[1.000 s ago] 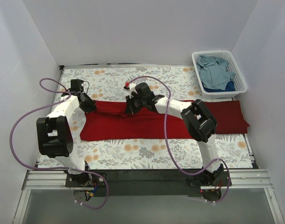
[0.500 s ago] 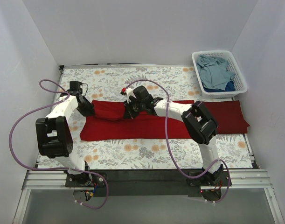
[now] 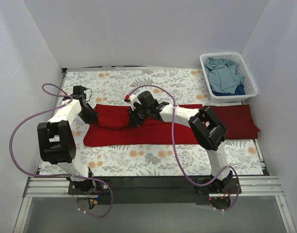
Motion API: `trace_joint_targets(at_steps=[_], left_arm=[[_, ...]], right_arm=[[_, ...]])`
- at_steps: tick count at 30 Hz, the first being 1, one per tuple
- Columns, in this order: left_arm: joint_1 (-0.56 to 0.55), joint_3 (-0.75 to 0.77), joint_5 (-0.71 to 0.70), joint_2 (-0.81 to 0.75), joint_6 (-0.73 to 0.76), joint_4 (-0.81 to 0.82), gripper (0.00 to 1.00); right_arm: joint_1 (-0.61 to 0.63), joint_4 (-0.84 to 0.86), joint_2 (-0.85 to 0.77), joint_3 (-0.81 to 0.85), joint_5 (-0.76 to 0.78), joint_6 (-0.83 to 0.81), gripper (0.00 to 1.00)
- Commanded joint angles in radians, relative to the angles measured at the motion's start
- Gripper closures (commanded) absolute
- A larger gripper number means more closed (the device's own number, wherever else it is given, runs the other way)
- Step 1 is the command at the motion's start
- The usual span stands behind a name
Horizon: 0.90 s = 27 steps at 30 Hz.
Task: Fold and stack the t-shirts
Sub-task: Fold the tshirt
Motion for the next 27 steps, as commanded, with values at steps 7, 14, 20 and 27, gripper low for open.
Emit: trace_joint_targets(at_steps=[7,14,20,27], left_arm=[[0.006,-0.001,-0.087,-0.065,0.011,-0.056,0.75],[0.000,-0.064,-0.125,-0.231,-0.012,-0.073,0.59],[-0.017,-0.169,-0.110,-0.339,-0.063,-0.007,0.63],[-0.061,-0.097,-0.099,-0.268,-0.084,0.057,0.71]], right_arm=[[0.014,-0.067,-0.114,-0.070,-0.019,-0.048,0.51],[-0.038,-0.115,-0.295,-0.246,0.113,-0.043,0.50],[-0.098,-0.179,-0.433,-0.374,0.227,-0.054,0.50],[-0.101,-0.144,-0.407,-0.296,0.109,0.042,0.51]])
